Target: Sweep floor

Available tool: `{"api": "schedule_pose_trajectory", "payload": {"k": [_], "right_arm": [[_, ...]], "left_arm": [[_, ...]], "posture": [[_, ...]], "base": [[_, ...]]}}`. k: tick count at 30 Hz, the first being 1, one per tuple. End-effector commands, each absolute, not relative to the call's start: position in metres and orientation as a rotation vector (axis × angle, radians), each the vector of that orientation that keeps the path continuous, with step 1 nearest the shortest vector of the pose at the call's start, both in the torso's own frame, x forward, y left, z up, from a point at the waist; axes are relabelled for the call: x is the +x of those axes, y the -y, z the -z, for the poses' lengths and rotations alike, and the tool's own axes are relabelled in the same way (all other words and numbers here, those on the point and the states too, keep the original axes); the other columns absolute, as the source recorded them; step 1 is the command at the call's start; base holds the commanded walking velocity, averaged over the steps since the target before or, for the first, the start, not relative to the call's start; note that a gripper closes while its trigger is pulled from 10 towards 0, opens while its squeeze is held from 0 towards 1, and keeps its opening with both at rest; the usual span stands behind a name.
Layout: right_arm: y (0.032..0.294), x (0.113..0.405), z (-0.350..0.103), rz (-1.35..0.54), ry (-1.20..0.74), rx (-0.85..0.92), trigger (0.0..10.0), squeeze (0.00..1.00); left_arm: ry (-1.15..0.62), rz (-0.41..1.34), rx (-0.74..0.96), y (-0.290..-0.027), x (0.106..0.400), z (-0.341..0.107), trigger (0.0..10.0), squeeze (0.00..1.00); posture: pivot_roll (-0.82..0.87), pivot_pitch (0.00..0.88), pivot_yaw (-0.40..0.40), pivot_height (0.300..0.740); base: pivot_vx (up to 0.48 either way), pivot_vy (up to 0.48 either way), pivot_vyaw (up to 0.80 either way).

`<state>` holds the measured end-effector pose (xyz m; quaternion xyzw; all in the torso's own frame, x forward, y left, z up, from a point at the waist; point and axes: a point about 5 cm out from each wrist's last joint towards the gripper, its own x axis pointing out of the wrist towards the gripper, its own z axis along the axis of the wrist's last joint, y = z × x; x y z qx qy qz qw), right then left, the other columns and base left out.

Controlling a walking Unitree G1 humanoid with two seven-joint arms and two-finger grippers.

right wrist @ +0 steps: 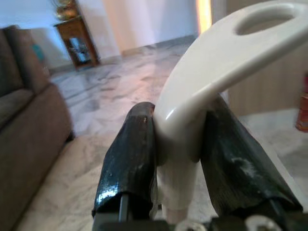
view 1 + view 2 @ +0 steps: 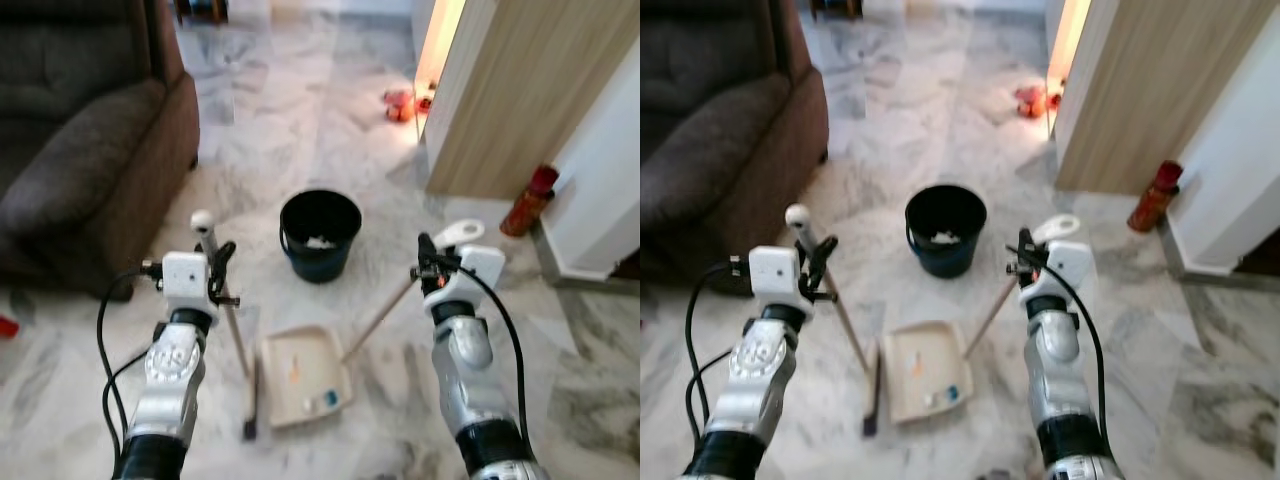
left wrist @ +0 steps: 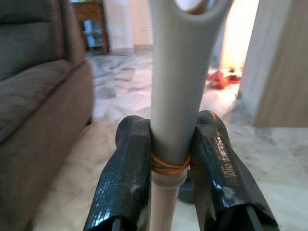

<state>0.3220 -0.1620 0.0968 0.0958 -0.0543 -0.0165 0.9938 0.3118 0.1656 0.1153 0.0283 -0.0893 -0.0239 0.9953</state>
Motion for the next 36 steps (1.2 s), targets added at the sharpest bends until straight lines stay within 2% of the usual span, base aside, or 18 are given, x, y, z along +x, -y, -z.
{"api": "schedule_pose_trajectory", "payload": {"k": [1,20,23,36], "right_arm": [[0.1622,0.3274,-0.1151,0.026,0.190,0.184,10.0,0.00],[0.1623,0.3283,-0.1139,0.037,0.179,0.209,10.0,0.00],[0.1642,0.3290,-0.1141,0.050,0.179,0.207,10.0,0.00],[0.1657,0.3264,-0.1169,0.039,0.200,0.194,10.0,0.00]], "left_arm": [[0.222,0.049,0.056,-0.1665,0.3131,-0.1244,10.0,0.00],[0.217,0.055,0.059,-0.1667,0.3114,-0.1218,10.0,0.00],[0.221,0.055,0.055,-0.1667,0.3113,-0.1220,10.0,0.00],[0.220,0.053,0.068,-0.1711,0.3073,-0.1198,10.0,0.00]], "posture": [[-0.02,0.092,-0.014,0.740],[-0.01,0.067,-0.011,0.740],[-0.01,0.067,-0.011,0.740],[-0.01,0.084,-0.012,0.740]], "base": [[0.345,0.000,0.00],[0.342,0.000,0.00],[0.000,0.000,-0.80],[0.000,0.000,0.00]]}}
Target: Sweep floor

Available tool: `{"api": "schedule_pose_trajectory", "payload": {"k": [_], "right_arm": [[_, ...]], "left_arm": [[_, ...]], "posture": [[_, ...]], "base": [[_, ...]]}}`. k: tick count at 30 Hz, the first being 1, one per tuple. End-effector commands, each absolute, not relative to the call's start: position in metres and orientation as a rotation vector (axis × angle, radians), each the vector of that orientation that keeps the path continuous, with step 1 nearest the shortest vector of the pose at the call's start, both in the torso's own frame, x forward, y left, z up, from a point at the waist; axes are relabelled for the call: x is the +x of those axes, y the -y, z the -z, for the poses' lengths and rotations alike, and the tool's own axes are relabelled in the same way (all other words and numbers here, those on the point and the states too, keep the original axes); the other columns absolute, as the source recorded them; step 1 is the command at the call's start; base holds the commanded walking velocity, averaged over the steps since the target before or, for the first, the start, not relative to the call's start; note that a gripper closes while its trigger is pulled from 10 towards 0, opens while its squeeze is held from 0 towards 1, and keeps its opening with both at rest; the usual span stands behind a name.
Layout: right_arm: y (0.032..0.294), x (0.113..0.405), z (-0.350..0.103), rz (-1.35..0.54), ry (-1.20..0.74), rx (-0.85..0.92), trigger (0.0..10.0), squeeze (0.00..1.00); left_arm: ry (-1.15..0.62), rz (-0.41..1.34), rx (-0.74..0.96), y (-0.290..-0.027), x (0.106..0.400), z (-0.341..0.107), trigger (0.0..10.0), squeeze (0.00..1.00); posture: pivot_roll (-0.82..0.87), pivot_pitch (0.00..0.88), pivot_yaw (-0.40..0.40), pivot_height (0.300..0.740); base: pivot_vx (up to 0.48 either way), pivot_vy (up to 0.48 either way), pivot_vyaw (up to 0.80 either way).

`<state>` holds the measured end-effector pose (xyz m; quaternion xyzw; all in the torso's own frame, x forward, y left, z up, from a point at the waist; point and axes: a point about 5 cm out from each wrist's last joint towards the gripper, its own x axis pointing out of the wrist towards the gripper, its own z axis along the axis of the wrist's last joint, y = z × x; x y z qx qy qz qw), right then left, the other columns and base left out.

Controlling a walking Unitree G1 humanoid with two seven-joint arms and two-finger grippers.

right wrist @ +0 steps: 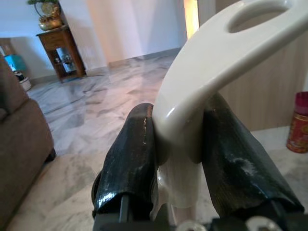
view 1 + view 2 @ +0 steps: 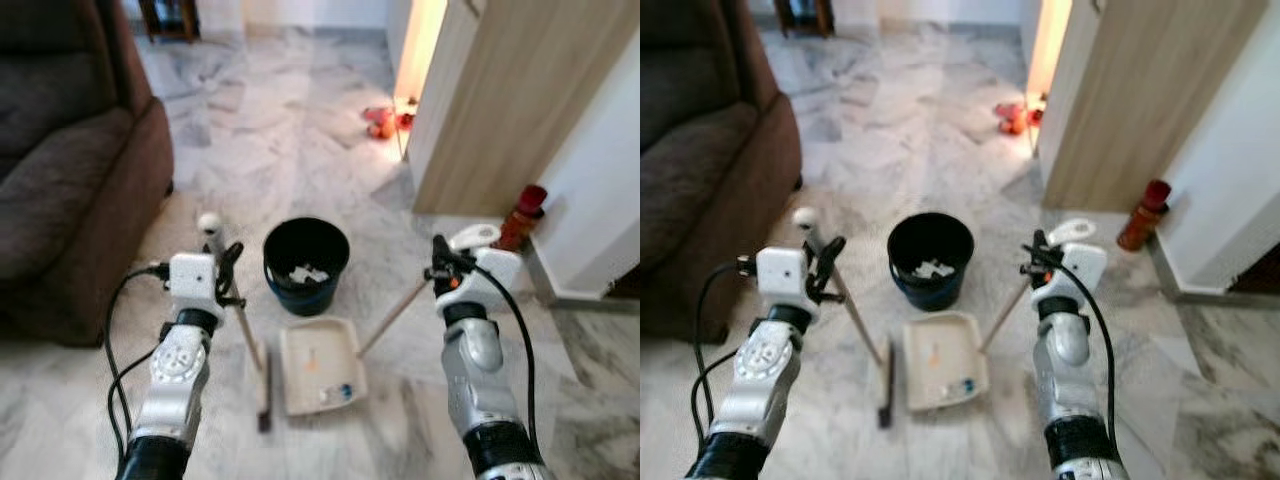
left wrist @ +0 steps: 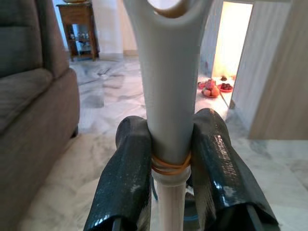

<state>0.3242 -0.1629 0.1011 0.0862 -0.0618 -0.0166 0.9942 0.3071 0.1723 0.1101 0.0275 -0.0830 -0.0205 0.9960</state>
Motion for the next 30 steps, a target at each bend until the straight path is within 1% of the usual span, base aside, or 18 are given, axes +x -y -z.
{"api": "schedule_pose_trajectory", "payload": {"k": [1,6,11,13,15,17,22,24,30], "right_arm": [[0.167,0.326,-0.118,0.038,0.205,0.192,10.0,0.00],[0.171,0.323,-0.133,0.008,0.263,0.174,10.0,0.00],[0.174,0.321,-0.145,-0.007,0.303,0.158,10.0,0.00],[0.184,0.318,-0.157,0.021,0.340,0.184,10.0,0.00],[0.186,0.317,-0.161,0.025,0.354,0.186,10.0,0.00],[0.189,0.314,-0.176,0.038,0.403,0.213,10.0,0.00],[0.188,0.312,-0.193,0.035,0.454,0.228,10.0,0.00],[0.183,0.311,-0.214,0.011,0.510,0.231,10.0,0.00],[0.179,0.311,-0.233,0.003,0.559,0.243,10.0,0.00]], "left_arm": [[0.218,0.049,0.072,-0.173,0.306,-0.119,10.0,0.00],[0.188,0.028,0.103,-0.182,0.298,-0.109,10.0,0.00],[0.180,0.025,0.104,-0.182,0.297,-0.106,10.0,0.00],[0.176,0.031,0.110,-0.181,0.296,-0.104,10.0,0.00],[0.175,0.033,0.112,-0.181,0.296,-0.104,10.0,0.00],[0.173,0.036,0.121,-0.181,0.296,-0.103,10.0,0.00],[0.168,0.037,0.125,-0.182,0.295,-0.102,10.0,0.00],[0.169,0.045,0.140,-0.180,0.294,-0.101,10.0,0.00],[0.171,0.047,0.149,-0.180,0.295,-0.101,10.0,0.00]], "posture": [[-0.01,0.087,-0.011,0.740],[-0.01,0.091,-0.014,0.740],[-0.01,0.093,-0.017,0.740],[-0.01,0.094,-0.017,0.740],[-0.01,0.095,-0.016,0.740],[-0.02,0.095,-0.015,0.740],[-0.02,0.095,-0.014,0.740],[-0.01,0.093,-0.013,0.740],[-0.01,0.090,-0.012,0.740]], "base": [[0.000,0.000,0.00],[0.000,0.000,0.00],[0.000,0.000,0.00],[0.000,0.000,0.00],[0.000,0.000,0.00],[0.000,0.000,0.00],[0.000,0.000,0.00],[0.000,0.000,0.00],[0.000,0.000,0.00]]}}
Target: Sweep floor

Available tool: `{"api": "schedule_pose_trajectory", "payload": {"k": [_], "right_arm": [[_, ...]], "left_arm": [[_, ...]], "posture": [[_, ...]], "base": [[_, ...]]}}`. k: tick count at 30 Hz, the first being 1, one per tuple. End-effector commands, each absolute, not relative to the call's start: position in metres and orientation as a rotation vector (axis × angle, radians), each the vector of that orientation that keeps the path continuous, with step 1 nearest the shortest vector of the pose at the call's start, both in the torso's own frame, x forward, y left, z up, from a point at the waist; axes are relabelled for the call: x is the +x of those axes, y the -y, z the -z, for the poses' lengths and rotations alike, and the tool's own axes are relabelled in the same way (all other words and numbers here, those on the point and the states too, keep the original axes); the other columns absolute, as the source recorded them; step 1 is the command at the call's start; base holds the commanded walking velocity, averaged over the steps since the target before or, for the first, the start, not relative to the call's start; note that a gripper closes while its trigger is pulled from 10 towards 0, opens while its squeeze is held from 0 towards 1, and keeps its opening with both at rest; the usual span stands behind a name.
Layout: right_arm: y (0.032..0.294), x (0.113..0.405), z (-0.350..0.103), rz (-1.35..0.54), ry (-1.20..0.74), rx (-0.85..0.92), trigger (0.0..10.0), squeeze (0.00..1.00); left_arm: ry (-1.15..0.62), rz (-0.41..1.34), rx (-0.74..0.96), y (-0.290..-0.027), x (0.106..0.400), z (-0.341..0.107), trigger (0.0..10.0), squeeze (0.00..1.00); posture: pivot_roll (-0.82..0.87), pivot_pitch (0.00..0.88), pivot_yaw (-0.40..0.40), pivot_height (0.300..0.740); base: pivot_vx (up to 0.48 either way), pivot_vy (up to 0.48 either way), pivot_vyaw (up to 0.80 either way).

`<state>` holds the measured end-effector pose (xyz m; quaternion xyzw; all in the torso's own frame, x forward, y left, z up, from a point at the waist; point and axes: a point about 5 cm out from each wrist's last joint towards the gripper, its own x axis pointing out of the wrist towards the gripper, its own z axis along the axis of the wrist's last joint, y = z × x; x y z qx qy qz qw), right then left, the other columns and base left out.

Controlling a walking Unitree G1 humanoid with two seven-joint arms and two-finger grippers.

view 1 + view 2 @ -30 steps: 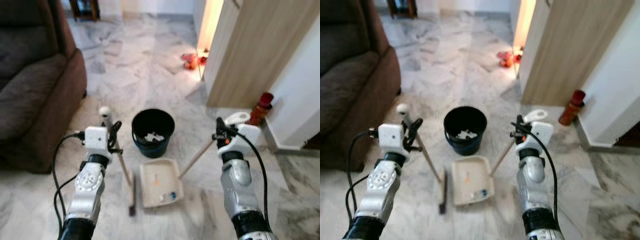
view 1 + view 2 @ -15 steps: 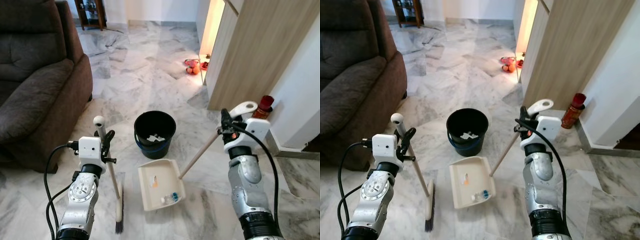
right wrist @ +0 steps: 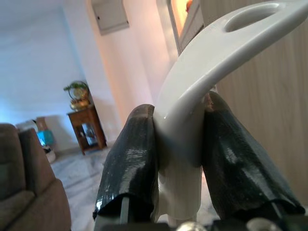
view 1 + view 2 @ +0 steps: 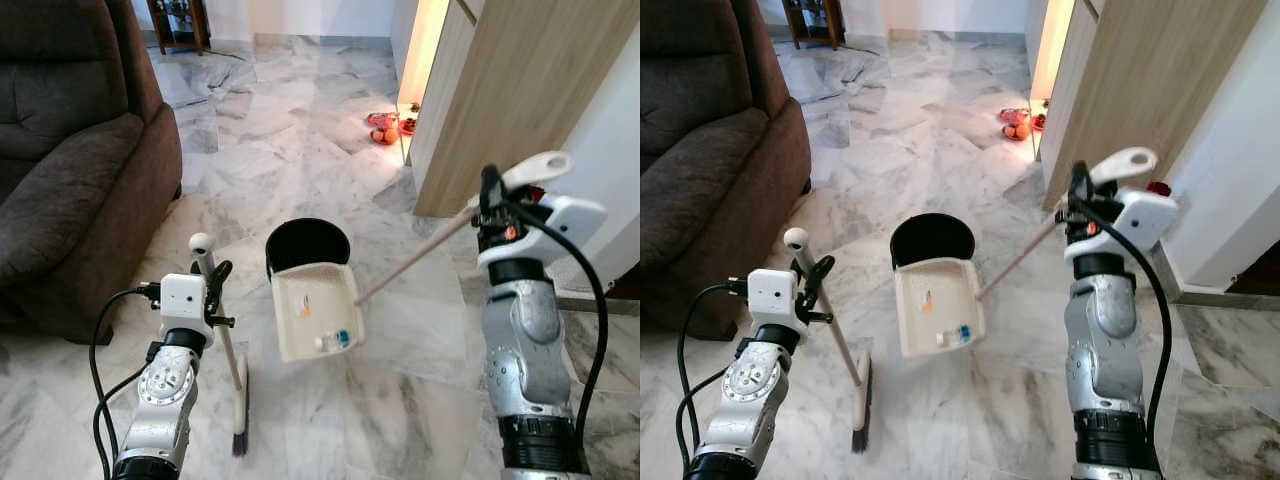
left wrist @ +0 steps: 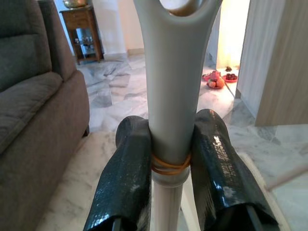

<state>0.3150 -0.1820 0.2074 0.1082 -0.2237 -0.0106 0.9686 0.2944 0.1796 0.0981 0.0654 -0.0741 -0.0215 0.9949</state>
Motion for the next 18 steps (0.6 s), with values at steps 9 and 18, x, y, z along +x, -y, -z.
{"api": "schedule_pose_trajectory", "payload": {"k": [9,18], "right_arm": [[0.1783,0.3105,-0.2425,0.012,0.582,0.258,10.0,0.00],[0.1742,0.3107,-0.2454,0.003,0.576,0.270,10.0,0.00]], "left_arm": [[0.172,0.039,0.160,-0.1819,0.2939,-0.1004,10.0,0.00],[0.160,0.013,0.179,-0.1881,0.2880,-0.0943,10.0,0.00]], "posture": [[-0.01,0.089,-0.010,0.740],[-0.01,0.091,-0.010,0.740]], "base": [[0.000,0.000,0.00],[0.250,0.000,0.00]]}}
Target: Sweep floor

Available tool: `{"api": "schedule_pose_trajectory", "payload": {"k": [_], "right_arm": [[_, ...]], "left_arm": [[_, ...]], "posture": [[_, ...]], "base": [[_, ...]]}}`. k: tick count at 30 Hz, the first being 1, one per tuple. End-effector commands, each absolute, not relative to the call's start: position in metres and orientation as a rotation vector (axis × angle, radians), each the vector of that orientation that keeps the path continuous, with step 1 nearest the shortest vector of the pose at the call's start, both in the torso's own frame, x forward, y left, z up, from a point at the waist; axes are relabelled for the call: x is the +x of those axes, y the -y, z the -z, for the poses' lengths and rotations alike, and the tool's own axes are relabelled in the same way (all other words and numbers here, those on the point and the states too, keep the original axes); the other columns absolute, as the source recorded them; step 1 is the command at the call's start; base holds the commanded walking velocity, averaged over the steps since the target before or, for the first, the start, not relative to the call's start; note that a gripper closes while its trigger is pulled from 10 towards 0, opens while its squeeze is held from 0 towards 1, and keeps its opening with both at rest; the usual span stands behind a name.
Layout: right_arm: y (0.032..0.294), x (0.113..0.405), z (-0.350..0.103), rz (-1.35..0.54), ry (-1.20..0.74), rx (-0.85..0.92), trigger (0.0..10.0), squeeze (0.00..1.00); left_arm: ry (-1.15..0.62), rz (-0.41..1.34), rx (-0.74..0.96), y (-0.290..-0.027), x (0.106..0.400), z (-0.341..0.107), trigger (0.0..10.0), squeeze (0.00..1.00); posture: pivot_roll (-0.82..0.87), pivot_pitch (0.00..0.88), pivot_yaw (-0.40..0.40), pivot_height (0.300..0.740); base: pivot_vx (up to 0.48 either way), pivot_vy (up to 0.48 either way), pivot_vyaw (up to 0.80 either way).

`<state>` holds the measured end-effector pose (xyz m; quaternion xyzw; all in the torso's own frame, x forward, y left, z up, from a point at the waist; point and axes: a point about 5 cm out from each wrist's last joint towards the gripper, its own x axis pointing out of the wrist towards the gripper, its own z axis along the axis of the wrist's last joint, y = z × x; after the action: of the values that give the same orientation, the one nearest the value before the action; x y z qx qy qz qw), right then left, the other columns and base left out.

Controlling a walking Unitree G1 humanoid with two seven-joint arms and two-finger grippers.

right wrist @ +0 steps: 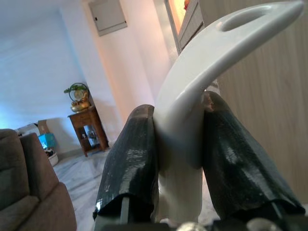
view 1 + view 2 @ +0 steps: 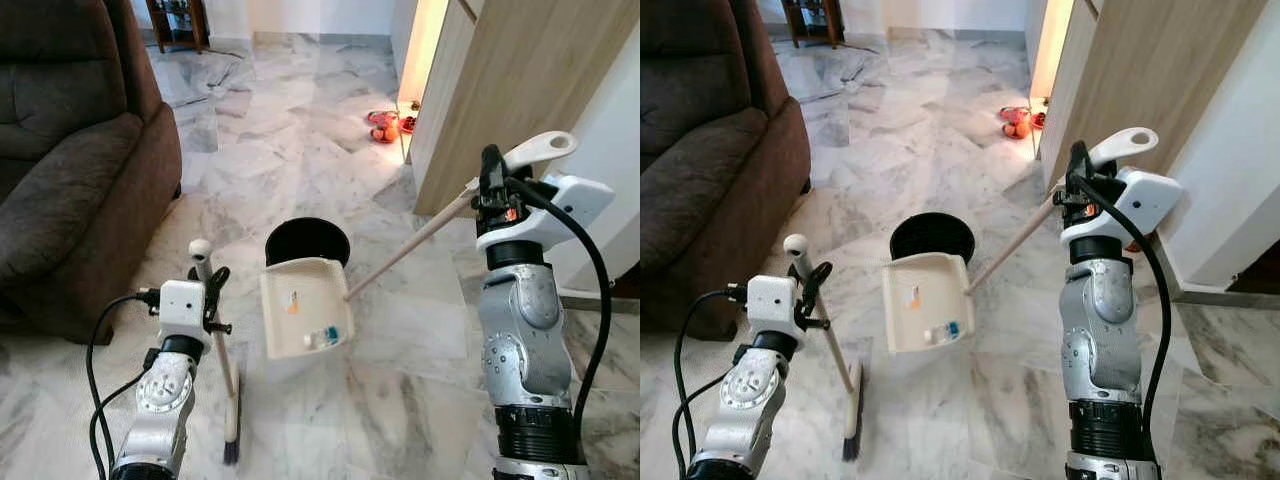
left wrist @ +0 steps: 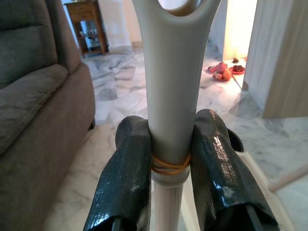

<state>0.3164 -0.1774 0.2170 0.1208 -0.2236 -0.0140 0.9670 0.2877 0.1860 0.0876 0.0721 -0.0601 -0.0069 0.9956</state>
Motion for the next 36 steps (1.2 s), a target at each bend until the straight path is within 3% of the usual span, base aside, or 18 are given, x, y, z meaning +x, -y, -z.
{"api": "schedule_pose_trajectory", "payload": {"k": [1,10,36], "right_arm": [[0.174,0.311,-0.247,0.002,0.580,0.270,10.0,0.00],[0.174,0.311,-0.256,-0.003,0.603,0.272,10.0,0.00],[0.174,0.308,-0.275,0.001,0.672,0.317,10.0,0.00]], "left_arm": [[0.162,0.007,0.183,-0.189,0.287,-0.094,10.0,0.00],[0.158,-0.035,0.217,-0.200,0.272,-0.090,10.0,0.00],[0.175,-0.045,0.221,-0.196,0.275,-0.095,10.0,0.00]], "posture": [[-0.01,0.091,-0.010,0.740],[0.00,0.101,-0.011,0.740],[0.00,0.095,-0.009,0.740]], "base": [[0.255,0.000,0.00],[0.263,0.000,0.00],[0.269,0.000,0.00]]}}
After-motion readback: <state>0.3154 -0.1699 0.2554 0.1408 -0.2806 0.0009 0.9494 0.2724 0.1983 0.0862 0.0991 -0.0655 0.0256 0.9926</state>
